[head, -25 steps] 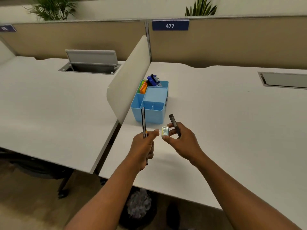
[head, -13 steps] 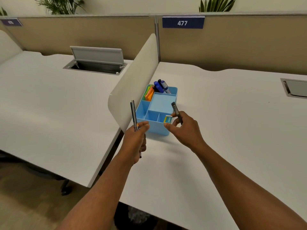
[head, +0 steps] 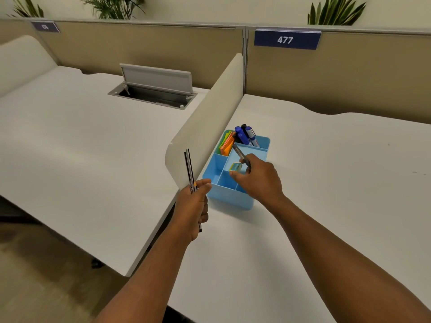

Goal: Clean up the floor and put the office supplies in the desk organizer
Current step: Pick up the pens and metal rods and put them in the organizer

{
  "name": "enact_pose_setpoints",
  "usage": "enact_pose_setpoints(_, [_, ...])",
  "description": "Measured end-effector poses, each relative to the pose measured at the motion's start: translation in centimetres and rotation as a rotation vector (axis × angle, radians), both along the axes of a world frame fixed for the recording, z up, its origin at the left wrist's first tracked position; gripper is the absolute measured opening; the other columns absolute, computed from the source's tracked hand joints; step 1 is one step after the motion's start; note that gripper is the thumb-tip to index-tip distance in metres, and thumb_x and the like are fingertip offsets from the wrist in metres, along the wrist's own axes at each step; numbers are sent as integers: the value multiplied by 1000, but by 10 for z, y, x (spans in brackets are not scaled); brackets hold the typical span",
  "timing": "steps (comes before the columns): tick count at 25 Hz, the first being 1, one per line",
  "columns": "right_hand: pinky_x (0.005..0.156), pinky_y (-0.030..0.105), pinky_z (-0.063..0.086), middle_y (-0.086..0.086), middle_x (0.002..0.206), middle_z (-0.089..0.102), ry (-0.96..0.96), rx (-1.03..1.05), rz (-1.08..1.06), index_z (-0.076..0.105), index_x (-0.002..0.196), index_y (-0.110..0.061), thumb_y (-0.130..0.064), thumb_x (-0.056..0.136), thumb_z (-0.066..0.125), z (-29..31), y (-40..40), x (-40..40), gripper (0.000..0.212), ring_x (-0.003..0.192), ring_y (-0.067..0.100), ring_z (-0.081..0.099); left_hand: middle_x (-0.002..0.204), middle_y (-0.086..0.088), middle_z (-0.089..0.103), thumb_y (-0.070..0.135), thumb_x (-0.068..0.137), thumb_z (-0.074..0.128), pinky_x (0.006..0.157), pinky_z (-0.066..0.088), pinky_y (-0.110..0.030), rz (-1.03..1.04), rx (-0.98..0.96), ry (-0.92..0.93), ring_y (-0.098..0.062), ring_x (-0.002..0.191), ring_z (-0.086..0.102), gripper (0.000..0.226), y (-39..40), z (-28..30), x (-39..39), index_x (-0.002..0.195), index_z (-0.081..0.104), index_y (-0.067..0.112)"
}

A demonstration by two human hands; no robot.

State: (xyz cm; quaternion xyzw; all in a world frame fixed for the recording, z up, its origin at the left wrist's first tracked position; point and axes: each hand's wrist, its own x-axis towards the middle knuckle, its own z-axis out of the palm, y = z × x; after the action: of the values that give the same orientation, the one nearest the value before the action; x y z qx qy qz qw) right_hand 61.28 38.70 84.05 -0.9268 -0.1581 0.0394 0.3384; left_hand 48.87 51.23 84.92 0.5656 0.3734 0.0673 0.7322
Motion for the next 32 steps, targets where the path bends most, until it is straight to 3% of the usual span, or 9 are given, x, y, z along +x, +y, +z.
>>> enact_pose_setpoints(5, [61,28,43,0,96,66,19,-51,-60,60,113,-31,-58,77,68,1,-7,33,45,79,17,56,46,9,36,21,94,57,37,25,-19,-9,-28,41,-4,38,28,16,-6,-4,2,107,65,21])
enact_pose_setpoints(10, [59,26,37,-4,95,67,-25,-118,85,61,109,-30,-58,78,67,1,11,36,41,77,13,51,48,8,38,24,94,59,39,27,-18,5,-10,57,-4,39,30,16,-9,-1,2,108,65,21])
enact_pose_setpoints(13, [67,30,44,-1,104,63,15,-137,100,53,121,-27,-57,84,60,7,11,32,48,85,17,56,48,7,37,27,93,60,40,26,-18,12,-48,57,-5,39,29,16,-10,4,2,106,63,18])
enact_pose_setpoints(17, [63,28,43,0,89,56,356,338,58,51,98,-21,-32,100,38,21,9,20,17,72,12,49,47,6,33,28,90,63,38,23,-18,31,-127,46,-7,38,25,17,-10,10,3,101,58,16])
enact_pose_setpoints(20, [78,32,46,-6,87,58,501,491,76,59,90,-25,-27,98,45,37,8,10,17,82,11,52,51,3,37,24,89,56,37,24,-19,29,-273,1,-7,39,27,19,-9,14,0,103,59,11])
enact_pose_setpoints(23, [80,29,44,-4,107,66,502,452,166,67,109,-19,-28,95,55,45,8,-1,21,99,13,57,56,-1,41,19,91,37,38,28,-19,-11,-486,-112,-9,42,32,21,-7,19,-4,94,56,8])
enact_pose_setpoints(26, [71,26,49,-4,94,68,479,470,168,68,93,-24,-30,92,61,43,6,-12,9,89,13,62,62,-3,43,12,91,32,40,34,-21,-33,-602,-171,-10,45,37,27,-7,22,-6,101,56,6])
enact_pose_setpoints(29, [73,32,57,-3,85,66,366,391,111,64,91,-23,-31,90,64,38,5,-16,9,82,15,65,69,-5,50,7,95,35,48,44,-22,-43,-602,-199,-11,54,46,30,-10,24,-6,115,56,3])
enact_pose_setpoints(32, [71,23,51,-6,93,64,169,293,15,58,108,-18,-30,89,65,36,5,-13,23,83,10,60,75,-7,56,4,97,40,57,51,-25,-27,-518,-180,-13,62,52,28,-11,25,-6,119,56,1])
